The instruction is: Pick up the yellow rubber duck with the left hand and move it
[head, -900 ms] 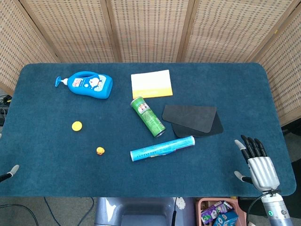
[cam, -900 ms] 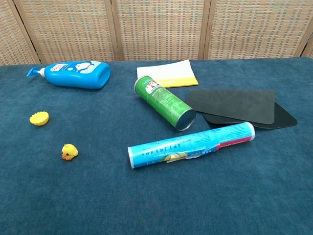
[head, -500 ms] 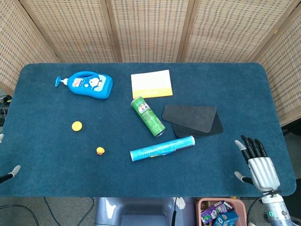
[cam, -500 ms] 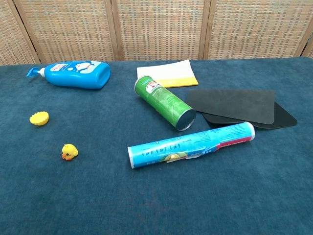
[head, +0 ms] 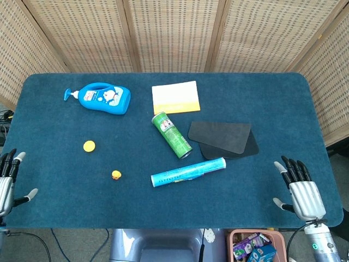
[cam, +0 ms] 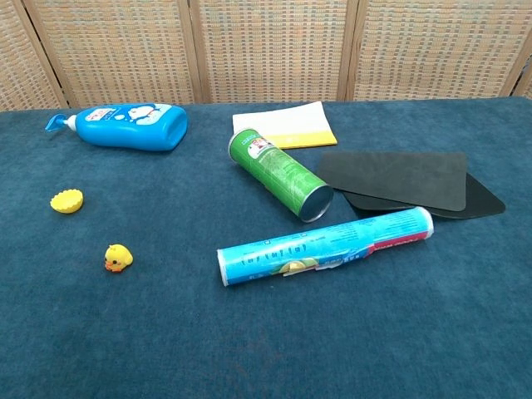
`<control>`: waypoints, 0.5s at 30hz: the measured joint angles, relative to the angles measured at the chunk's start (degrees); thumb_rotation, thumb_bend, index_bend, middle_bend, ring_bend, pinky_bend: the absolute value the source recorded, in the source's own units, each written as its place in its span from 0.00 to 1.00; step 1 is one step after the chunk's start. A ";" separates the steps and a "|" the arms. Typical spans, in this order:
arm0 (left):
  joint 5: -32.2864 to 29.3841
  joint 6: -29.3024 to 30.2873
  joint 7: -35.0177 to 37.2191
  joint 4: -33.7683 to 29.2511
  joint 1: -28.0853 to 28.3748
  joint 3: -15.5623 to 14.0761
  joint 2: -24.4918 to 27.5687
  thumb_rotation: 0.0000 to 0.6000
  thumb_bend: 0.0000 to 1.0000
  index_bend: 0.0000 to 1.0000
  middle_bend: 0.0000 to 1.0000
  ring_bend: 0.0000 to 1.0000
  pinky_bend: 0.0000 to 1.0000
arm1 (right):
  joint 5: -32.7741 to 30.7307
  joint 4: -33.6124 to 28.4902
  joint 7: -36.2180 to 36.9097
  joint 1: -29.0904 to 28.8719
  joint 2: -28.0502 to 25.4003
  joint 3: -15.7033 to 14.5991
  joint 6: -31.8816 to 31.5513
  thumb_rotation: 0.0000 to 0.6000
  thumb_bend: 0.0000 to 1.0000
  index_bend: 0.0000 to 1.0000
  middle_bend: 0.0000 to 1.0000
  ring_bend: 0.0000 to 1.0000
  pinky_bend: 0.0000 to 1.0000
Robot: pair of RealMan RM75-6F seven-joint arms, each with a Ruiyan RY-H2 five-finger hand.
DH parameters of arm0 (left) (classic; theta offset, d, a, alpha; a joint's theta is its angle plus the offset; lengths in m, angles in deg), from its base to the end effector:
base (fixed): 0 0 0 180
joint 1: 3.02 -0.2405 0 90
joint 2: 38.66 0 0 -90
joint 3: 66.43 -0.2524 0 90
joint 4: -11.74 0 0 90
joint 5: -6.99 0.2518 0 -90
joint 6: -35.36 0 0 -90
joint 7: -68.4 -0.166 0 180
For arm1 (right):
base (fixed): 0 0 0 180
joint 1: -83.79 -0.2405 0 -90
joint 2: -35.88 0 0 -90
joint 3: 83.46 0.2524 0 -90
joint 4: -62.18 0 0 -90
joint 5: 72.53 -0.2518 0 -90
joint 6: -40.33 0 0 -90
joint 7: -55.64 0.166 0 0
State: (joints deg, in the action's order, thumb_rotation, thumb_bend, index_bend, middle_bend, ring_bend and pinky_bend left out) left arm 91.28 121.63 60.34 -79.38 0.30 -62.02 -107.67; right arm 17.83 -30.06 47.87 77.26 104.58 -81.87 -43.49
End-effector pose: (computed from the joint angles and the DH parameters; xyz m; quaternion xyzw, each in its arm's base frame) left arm -0.3243 0.2037 0.1021 -0.5853 -0.3680 -0.3659 0.6230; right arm -0.2989 -0.2078 0.0813 0.6431 -0.3541 0.3822 0.5611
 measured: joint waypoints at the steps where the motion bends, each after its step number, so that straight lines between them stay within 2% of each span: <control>1: 0.49 -0.64 -0.82 -0.56 0.60 -0.07 0.00 1.00 0.15 0.11 0.00 0.00 0.00 | 0.07 -0.02 0.01 0.02 0.00 0.00 -0.09 1.00 0.10 0.00 0.00 0.00 0.00; 9: 3.05 -9.70 -8.92 -5.46 7.11 -0.49 -1.39 1.00 0.16 0.22 0.00 0.00 0.00 | -0.43 -0.03 0.29 0.10 -0.15 0.16 -0.07 1.00 0.10 0.00 0.00 0.00 0.00; 15: 0.47 -18.02 -15.74 -6.80 12.25 -0.11 -5.81 1.00 0.17 0.28 0.00 0.00 0.00 | -0.91 0.06 1.27 0.07 -0.44 0.37 0.11 1.00 0.10 0.00 0.00 0.00 0.00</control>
State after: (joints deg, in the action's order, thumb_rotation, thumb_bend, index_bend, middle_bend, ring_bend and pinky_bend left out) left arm 91.75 103.61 44.61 -86.18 12.55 -62.12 -113.48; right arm 16.92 -30.00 49.14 77.33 104.14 -81.51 -43.37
